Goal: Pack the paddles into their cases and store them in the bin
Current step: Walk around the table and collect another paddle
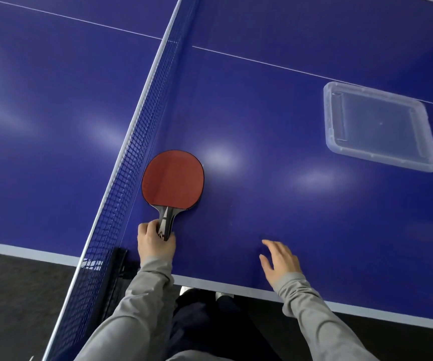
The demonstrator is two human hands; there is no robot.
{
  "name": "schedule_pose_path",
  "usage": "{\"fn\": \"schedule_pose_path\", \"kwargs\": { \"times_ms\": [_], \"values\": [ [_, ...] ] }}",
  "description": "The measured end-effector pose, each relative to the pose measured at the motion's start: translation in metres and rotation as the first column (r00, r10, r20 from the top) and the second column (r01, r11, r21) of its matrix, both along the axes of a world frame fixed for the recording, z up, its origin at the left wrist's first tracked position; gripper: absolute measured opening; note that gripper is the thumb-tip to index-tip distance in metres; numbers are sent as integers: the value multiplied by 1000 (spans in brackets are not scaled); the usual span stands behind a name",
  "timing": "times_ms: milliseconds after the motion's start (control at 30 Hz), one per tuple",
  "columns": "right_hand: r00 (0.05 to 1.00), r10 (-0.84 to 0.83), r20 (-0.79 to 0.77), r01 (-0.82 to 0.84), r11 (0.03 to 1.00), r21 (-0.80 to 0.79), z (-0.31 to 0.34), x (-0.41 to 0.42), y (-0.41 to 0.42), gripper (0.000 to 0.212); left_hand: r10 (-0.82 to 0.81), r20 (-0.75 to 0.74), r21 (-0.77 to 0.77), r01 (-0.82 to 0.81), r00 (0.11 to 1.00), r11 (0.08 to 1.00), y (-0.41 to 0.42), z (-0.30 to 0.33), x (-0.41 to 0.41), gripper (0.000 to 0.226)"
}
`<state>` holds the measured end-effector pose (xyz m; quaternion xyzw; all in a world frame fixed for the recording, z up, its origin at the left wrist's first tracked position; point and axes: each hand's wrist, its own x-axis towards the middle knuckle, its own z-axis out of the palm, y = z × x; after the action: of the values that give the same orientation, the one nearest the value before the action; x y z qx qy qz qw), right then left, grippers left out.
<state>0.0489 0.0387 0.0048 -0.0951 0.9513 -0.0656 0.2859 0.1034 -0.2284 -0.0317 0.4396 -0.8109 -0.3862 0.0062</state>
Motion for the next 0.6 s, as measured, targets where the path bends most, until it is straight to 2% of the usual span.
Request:
{"fn": "schedule_pose_path", "kwargs": {
  "times_ms": [233,333,433,600],
  "values": [
    [1000,5,11,-5,1000,20,-1,5,3,45,-53,31,12,53,998,999,-4,4,1,40],
    [1000,8,16,-9,1000,27,1,6,3,46,-124,77,11,124,989,992,-4,11,3,58],
    [1000,2,12,-2,1000,30,3,8,4,46,-205,129,-83,217,970,973,-2,21,13,80],
    [999,-43,-11,43,999,11,7,13,10,47,-376,152,-290,405,914,867,4,39,34,79]
  ]
}}
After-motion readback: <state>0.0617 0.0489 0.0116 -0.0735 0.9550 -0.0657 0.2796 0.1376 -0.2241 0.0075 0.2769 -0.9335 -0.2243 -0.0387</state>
